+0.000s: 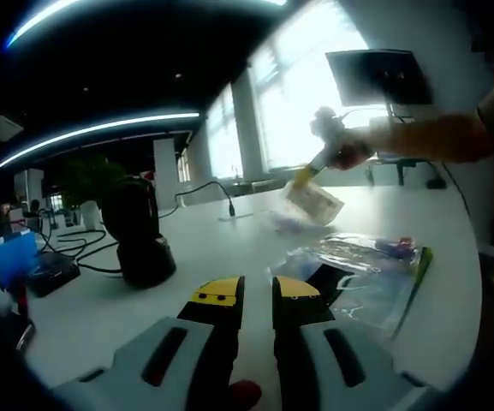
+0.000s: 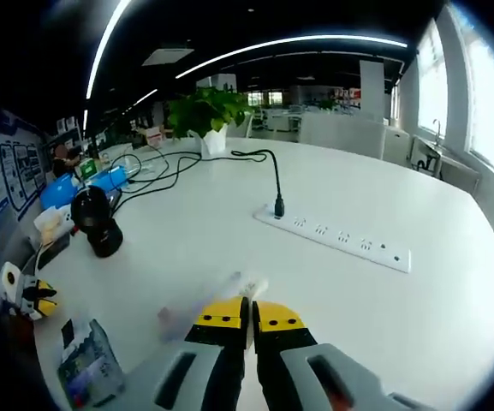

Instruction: Clip sheet goods on table flip sheet goods clip sheet goods scan sheet goods put sheet goods back to table

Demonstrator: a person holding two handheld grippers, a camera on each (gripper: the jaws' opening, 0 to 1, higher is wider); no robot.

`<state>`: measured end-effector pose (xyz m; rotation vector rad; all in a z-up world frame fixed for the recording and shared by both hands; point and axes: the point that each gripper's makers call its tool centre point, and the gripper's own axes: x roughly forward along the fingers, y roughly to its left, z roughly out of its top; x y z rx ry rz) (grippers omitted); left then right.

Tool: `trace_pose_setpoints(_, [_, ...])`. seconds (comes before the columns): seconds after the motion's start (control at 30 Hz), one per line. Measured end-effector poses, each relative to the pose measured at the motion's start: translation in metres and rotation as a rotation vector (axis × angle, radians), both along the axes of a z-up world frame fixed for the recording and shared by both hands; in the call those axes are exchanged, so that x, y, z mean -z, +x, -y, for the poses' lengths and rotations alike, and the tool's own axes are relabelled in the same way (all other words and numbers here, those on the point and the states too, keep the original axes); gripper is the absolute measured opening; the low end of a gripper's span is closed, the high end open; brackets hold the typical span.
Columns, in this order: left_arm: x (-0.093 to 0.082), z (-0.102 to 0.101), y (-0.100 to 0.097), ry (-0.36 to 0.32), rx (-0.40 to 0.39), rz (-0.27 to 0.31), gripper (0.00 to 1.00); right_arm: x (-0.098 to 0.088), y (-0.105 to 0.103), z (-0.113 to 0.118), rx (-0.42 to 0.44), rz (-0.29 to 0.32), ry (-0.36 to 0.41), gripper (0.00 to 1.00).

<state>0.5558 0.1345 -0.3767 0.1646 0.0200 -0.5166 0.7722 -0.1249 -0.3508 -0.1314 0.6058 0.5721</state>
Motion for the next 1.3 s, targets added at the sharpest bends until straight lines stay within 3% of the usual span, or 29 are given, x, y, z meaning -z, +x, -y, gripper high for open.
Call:
trace_pose_setpoints(0.87, [0.000, 0.001, 0.000, -0.010, 0.008, -0.004, 0.06, 0.027, 0.010, 0.015, 0.009, -0.051, -0.031, 0.00])
trace_pose_setpoints(1.07, [0.001, 0.001, 0.001, -0.005, 0.008, -0.004, 0.06, 0.035, 0.010, 0.012, -0.023, -0.048, -0.067, 0.00])
trace_pose_setpoints(1.3, [0.001, 0.001, 0.001, -0.003, 0.008, -0.006, 0.06, 0.044, 0.011, 0.006, -0.030, -0.062, -0.047, 0.00])
